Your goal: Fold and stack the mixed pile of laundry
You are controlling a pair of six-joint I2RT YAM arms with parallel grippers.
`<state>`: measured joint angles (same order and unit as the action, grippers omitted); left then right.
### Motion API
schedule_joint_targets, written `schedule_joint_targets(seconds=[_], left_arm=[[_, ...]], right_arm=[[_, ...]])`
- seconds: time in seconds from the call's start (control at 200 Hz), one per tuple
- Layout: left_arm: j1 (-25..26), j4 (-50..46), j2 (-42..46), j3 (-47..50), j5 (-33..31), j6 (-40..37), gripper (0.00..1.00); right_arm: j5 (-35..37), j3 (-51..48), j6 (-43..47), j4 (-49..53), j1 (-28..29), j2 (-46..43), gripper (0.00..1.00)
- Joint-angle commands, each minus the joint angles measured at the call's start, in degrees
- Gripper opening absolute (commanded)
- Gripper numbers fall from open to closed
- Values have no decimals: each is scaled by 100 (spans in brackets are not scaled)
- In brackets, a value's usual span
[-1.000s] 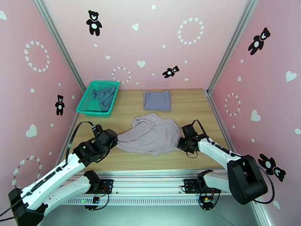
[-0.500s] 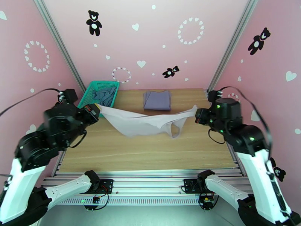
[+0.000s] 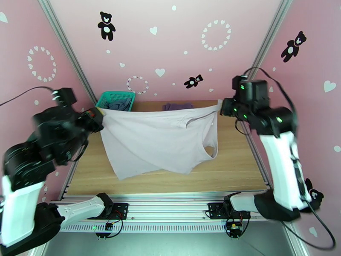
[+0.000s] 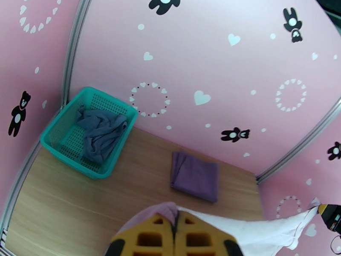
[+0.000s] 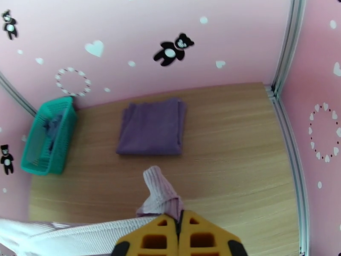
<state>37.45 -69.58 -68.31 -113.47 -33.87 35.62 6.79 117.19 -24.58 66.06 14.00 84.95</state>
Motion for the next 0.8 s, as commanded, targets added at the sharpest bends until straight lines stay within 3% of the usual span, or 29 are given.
schedule_joint_targets(seconds=[0.0,0.2,0.32,0.43,0.525,0.791], left_arm=[[-694,408,-679,-1,508,-286,0],[-1811,1196,-1955,-644,1662,-548,0],[-1917,1016,-2620,-1700,1976,-793,0],[-1908,1195,-2406,-1503,2147,-896,0],[-1908,1665,-1734,-260,2227,-933,0],[-1662,3381,414,5167,2505,-97,0]], right_arm=[[-455,417,198,-385,-347,613,0],[-1174,1854,258,-494,-717,1907,0],[-1308,2518,355,-359,-740,2267,0],[-1361,2097,445,-401,-740,2015,0],[-1496,793,469,-914,-734,1390,0],[-1682,-4114,370,-2618,-494,-517,0]])
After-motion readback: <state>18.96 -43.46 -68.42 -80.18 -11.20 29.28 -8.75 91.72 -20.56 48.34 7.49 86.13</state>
